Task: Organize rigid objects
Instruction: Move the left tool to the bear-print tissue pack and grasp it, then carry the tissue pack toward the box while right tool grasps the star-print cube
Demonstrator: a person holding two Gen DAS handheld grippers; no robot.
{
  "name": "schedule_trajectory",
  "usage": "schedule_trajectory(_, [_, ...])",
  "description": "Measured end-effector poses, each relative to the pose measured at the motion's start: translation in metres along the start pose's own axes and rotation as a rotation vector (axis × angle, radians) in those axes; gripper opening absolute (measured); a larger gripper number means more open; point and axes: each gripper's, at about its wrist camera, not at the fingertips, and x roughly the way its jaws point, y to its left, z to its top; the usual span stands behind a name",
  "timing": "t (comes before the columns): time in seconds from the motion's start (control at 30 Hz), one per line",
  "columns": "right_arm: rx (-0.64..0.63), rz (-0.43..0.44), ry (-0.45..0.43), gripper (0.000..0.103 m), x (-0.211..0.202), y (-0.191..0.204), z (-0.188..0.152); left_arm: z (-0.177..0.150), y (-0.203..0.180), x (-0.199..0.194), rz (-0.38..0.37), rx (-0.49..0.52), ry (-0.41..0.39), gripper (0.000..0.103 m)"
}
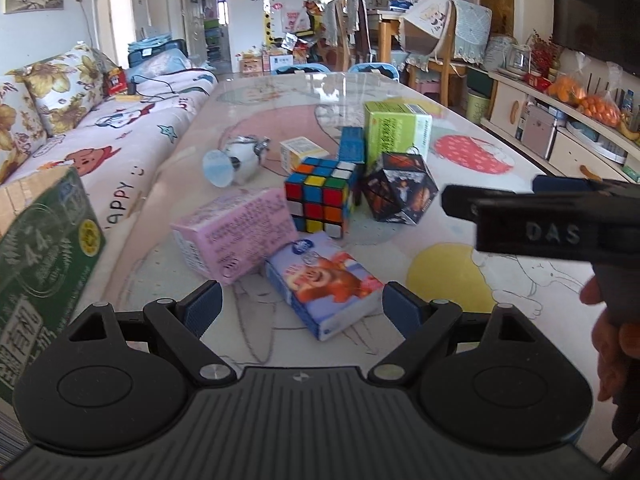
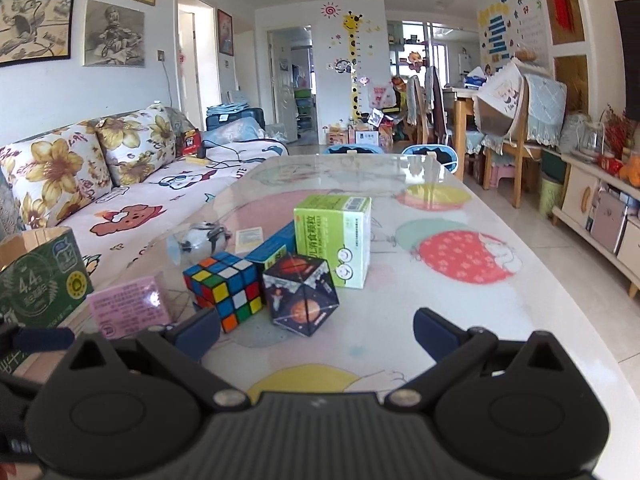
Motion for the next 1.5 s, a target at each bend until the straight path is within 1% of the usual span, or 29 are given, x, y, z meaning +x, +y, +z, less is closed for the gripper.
schedule_trajectory(0.17, [-0.013, 0.012, 0.028, 0.102, 0.029, -0.005, 0.001, 0.002, 0.0, 0.013, 0.004, 0.019, 0.026, 0.103])
schedule_trajectory(0.3, [0.035, 0.065, 0.049, 0.102, 0.05, -0.01, 0.004, 0.004, 0.0, 0.02, 0.016, 0.019, 0.031, 0.103])
schedule_trajectory(0.4, [0.044, 0.078, 0.057, 0.101, 0.062, -0.01, 0.008, 0.007, 0.002, 0.025, 0.022, 0.002, 0.038, 0.103])
schedule_trajectory(0.57, [0.074, 0.101, 0.083, 0.094, 0.079, -0.014, 0.012, 0.008, -0.004, 0.029, 0.028, -0.013, 0.048, 0.103])
schedule_trajectory(0.7, [0.047, 0.102, 0.101, 0.091, 0.09, -0.009, 0.014, 0.008, -0.007, 0.037, 0.046, -0.013, 0.066, 0.103])
schedule_trajectory(0.77, [0.051, 0.107, 0.125, 0.084, 0.095, -0.008, 0.015, 0.009, -0.007, 0.037, 0.041, -0.021, 0.068, 0.103])
schedule_trajectory(0.83, [0.055, 0.113, 0.125, 0.08, 0.095, -0.008, 0.015, 0.011, -0.009, 0.038, 0.039, -0.018, 0.066, 0.102])
schedule_trajectory(0.87, [0.055, 0.11, 0.127, 0.076, 0.096, -0.008, 0.016, 0.012, -0.009, 0.038, 0.044, -0.014, 0.064, 0.098])
schedule_trajectory(0.9, [0.053, 0.115, 0.133, 0.075, 0.097, -0.008, 0.016, 0.012, -0.01, 0.037, 0.041, -0.012, 0.059, 0.095])
schedule_trajectory(0.93, [0.049, 0.121, 0.137, 0.07, 0.097, -0.007, 0.016, 0.011, -0.008, 0.037, 0.035, -0.015, 0.057, 0.087])
schedule_trajectory(0.97, [0.041, 0.122, 0.137, 0.063, 0.098, -0.005, 0.017, 0.012, -0.006, 0.037, 0.027, -0.02, 0.059, 0.077])
schedule_trajectory(1.0, [0.032, 0.111, 0.136, 0.062, 0.097, -0.004, 0.017, 0.013, -0.005, 0.037, 0.021, -0.026, 0.06, 0.073])
schedule_trajectory(1.03, [0.026, 0.107, 0.134, 0.06, 0.097, -0.003, 0.017, 0.013, -0.005, 0.036, 0.017, -0.032, 0.062, 0.064])
schedule_trajectory(1.23, [0.03, 0.107, 0.127, 0.059, 0.093, -0.004, 0.016, 0.011, -0.006, 0.032, 0.031, -0.021, 0.065, 0.063])
schedule_trajectory(1.5, [-0.003, 0.073, 0.109, 0.057, 0.079, -0.001, 0.011, 0.017, 0.006, 0.016, 0.019, -0.061, 0.034, 0.063])
